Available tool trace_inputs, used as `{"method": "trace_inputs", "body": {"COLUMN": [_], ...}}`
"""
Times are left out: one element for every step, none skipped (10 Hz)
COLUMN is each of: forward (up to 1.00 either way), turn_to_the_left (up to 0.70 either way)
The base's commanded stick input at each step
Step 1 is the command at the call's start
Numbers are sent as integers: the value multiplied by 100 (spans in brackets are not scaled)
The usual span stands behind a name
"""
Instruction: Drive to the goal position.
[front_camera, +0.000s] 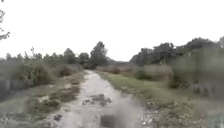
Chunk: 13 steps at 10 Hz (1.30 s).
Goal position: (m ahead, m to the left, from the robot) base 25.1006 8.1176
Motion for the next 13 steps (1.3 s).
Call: {"method": "trace_inputs", "body": {"forward": [85,85,85,85,85,85,85,85,85,85,85,85,85], "turn_to_the_left": [0,0,0,0,0,0,0,0,0,0,0,0,0]}}
